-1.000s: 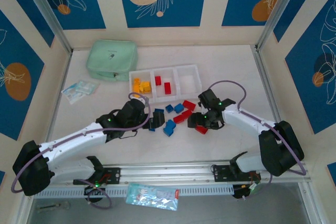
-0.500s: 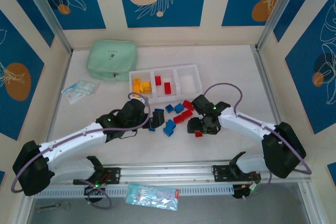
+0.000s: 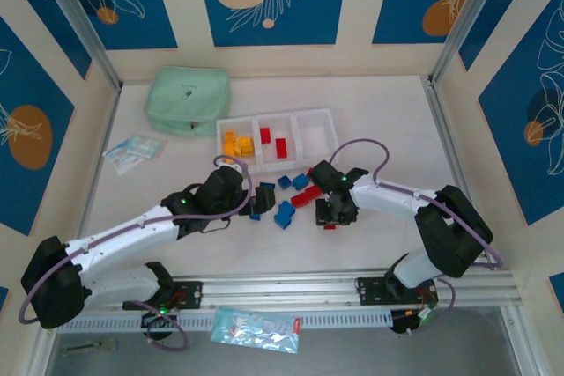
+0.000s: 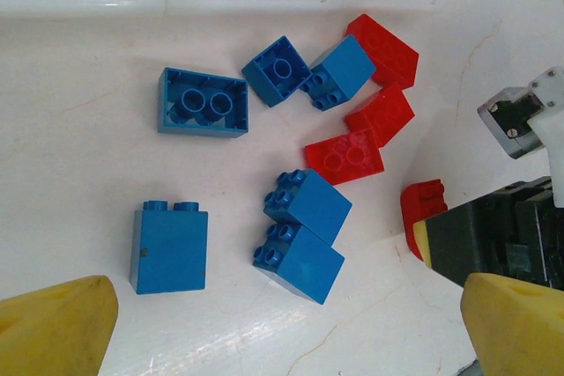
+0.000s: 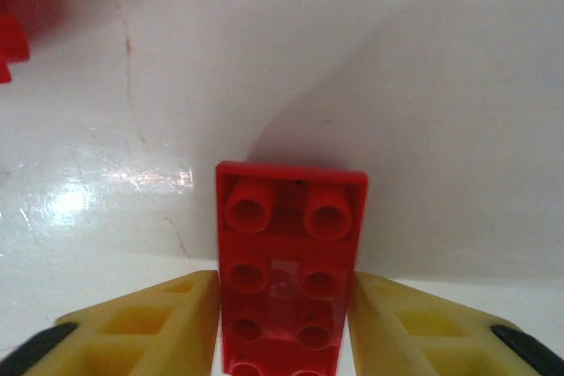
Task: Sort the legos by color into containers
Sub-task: Pick up the lego from the bottom-center of the table, then place the lego in the container.
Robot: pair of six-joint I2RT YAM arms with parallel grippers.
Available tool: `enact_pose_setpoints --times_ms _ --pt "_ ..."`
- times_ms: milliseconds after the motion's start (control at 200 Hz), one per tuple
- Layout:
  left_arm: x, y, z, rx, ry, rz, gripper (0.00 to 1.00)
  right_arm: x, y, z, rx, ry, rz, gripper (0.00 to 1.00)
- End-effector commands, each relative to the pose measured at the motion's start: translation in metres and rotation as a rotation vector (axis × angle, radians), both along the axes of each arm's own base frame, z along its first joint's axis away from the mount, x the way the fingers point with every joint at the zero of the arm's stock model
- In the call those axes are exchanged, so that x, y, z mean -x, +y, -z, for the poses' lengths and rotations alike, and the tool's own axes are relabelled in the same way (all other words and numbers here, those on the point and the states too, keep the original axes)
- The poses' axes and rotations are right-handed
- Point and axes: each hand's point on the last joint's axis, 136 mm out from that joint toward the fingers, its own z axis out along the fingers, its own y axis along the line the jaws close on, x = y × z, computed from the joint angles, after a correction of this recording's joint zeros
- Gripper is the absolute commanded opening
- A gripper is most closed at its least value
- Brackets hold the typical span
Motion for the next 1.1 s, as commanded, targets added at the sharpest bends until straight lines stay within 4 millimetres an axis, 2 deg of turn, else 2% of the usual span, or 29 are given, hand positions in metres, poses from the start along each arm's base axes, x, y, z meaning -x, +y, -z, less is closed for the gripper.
enact_pose_setpoints --times_ms 0,145,315,450,605,715,825,985,1095 --pt "0.000 0.004 -0.003 -0.014 -0.012 -0.013 0.99 -0.004 0.003 -0.005 -0.004 -0.023 -0.014 0.33" --pt "-0.002 0.006 -0.008 -0.025 -0.029 -0.015 0.99 -0.006 0.008 -0.018 -0.016 -0.056 -0.048 0.24" --pt "-0.005 0.011 -0.016 -0.043 -0.049 -0.017 0.99 -0.017 0.021 -0.054 -0.041 -0.137 -0.105 0.23" --pt "-0.008 0.024 -0.022 -0.071 -0.069 -0.040 0.99 -0.041 0.050 -0.084 -0.112 -0.212 -0.162 0.23" --pt "-0.013 0.040 -0.028 -0.080 -0.077 -0.066 0.99 -0.085 0.083 -0.109 -0.131 -0.312 -0.213 0.23" --pt "-0.018 0.053 -0.033 -0.084 -0.078 -0.091 0.99 -0.117 0.103 -0.112 -0.146 -0.336 -0.231 0.23" --pt "-0.022 0.062 -0.034 -0.094 -0.071 -0.099 0.99 -0.155 0.114 -0.115 -0.136 -0.375 -0.218 0.24" --pt "-0.027 0.069 -0.032 -0.093 -0.045 -0.113 0.99 -0.200 0.134 -0.100 -0.125 -0.389 -0.229 0.24" --pt "-0.030 0.068 -0.034 -0.087 -0.041 -0.113 0.99 -0.220 0.142 -0.090 -0.115 -0.376 -0.233 0.27"
